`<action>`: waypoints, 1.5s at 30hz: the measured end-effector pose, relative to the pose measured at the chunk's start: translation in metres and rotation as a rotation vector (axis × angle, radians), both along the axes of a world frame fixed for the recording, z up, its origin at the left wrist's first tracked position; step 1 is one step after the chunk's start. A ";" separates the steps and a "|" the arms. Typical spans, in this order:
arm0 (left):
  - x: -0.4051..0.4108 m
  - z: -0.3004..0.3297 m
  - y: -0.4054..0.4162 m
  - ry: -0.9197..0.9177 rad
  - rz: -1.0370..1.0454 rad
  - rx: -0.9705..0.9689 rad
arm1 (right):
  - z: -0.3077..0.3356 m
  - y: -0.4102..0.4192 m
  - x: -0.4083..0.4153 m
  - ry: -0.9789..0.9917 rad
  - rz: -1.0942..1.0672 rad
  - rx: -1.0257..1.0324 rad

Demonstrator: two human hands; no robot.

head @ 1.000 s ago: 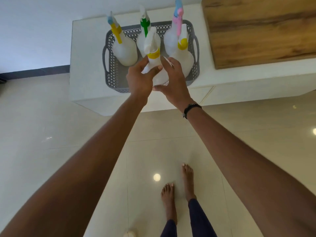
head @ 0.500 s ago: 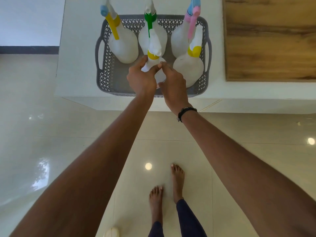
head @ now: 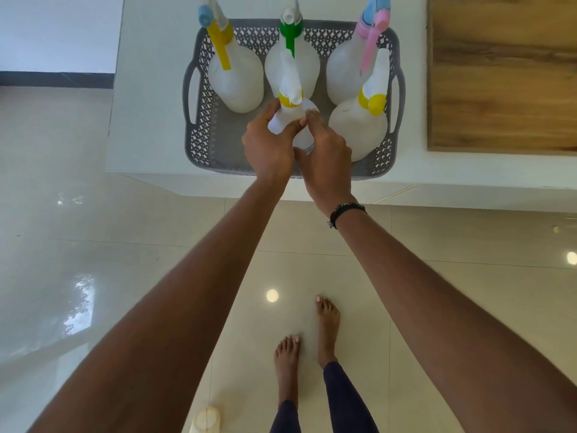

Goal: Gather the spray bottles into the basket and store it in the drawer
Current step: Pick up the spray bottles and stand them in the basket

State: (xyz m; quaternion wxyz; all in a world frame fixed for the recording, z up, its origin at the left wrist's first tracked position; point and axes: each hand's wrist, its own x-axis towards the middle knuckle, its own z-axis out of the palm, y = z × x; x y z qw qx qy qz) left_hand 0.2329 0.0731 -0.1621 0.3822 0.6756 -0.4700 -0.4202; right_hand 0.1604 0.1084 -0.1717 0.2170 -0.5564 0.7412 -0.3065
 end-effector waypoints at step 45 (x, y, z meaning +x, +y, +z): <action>0.373 -0.088 0.635 -0.160 0.135 0.464 | -0.087 0.574 0.245 -0.273 0.393 0.548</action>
